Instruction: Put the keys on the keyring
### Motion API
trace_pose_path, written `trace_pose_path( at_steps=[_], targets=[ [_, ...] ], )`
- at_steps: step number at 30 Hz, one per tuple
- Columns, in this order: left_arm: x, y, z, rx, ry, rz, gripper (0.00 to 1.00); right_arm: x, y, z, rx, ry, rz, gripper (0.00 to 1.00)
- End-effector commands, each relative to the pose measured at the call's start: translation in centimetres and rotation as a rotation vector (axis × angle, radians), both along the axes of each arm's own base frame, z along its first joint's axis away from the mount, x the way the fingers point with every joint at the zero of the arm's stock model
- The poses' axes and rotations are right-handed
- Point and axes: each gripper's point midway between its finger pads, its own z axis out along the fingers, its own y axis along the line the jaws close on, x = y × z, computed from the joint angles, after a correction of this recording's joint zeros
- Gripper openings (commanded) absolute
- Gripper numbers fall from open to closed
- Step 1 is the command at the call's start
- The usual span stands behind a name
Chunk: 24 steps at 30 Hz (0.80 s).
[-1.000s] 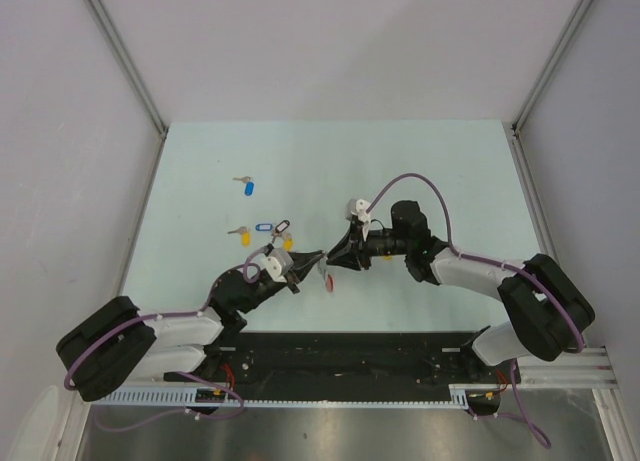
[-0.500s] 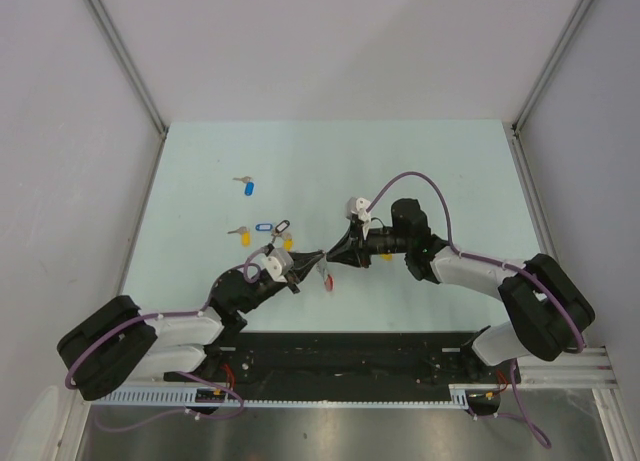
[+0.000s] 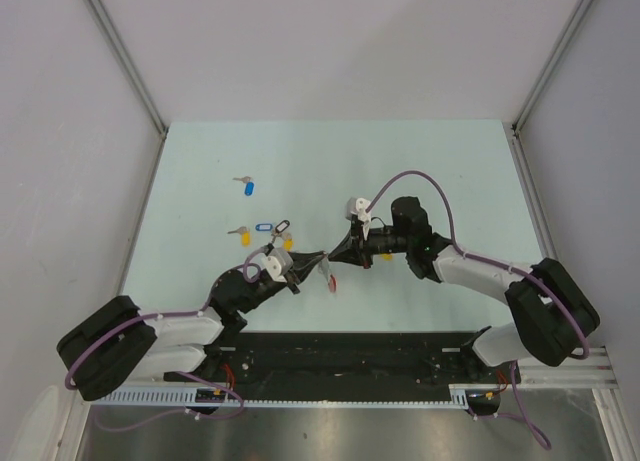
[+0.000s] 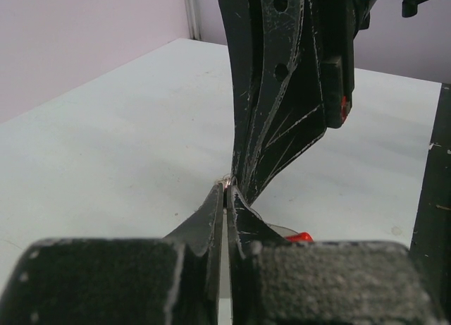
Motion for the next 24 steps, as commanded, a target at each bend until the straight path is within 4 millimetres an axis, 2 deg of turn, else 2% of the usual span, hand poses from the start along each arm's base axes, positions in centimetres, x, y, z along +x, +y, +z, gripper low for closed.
trace_pose_path(
  at_steps=[1,2,4,6,7,8,10,11,14,16,20,24],
  targets=[
    [0.0,-0.1,2.4,-0.053,-0.030,-0.007,0.09,0.6,0.0,2.8,0.012,-0.102,0.002,0.00],
    [0.1,-0.1,1.7,-0.028,-0.006,-0.006,0.12,0.6,-0.2,2.7,-0.001,-0.106,0.002,0.00],
    [0.0,0.1,2.5,-0.046,0.011,-0.005,0.18,0.6,-0.4,2.4,-0.030,-0.097,0.005,0.00],
    [-0.1,0.2,1.9,-0.019,0.046,0.000,0.28,0.8,-0.5,2.2,-0.050,-0.110,0.010,0.00],
    [-0.1,0.5,2.7,-0.033,0.044,0.013,0.30,0.8,-0.6,1.9,-0.067,-0.100,0.011,0.00],
    [0.2,0.5,2.0,0.003,0.089,0.025,0.34,1.0,-0.7,1.8,-0.075,-0.099,0.007,0.00],
    [0.5,0.8,2.4,0.016,0.134,0.055,0.39,1.0,-0.8,1.2,-0.101,-0.092,0.008,0.00],
    [0.9,0.9,1.9,0.063,0.189,0.077,0.46,1.2,-0.8,1.3,-0.106,-0.098,0.008,0.00],
    [0.9,1.4,2.3,0.096,0.282,0.109,0.56,1.4,-1.0,0.6,-0.140,-0.093,0.005,0.00],
    [1.1,1.7,2.2,0.123,0.330,0.137,0.58,1.7,-1.1,0.2,-0.164,-0.087,-0.002,0.00],
    [1.1,2.7,1.3,0.289,0.431,0.182,0.63,2.2,-1.2,0.2,-0.184,-0.104,-0.016,0.00],
    [0.5,2.9,0.7,0.445,0.455,0.143,0.63,2.1,-1.6,-0.2,-0.213,-0.087,-0.025,0.00]
  ],
)
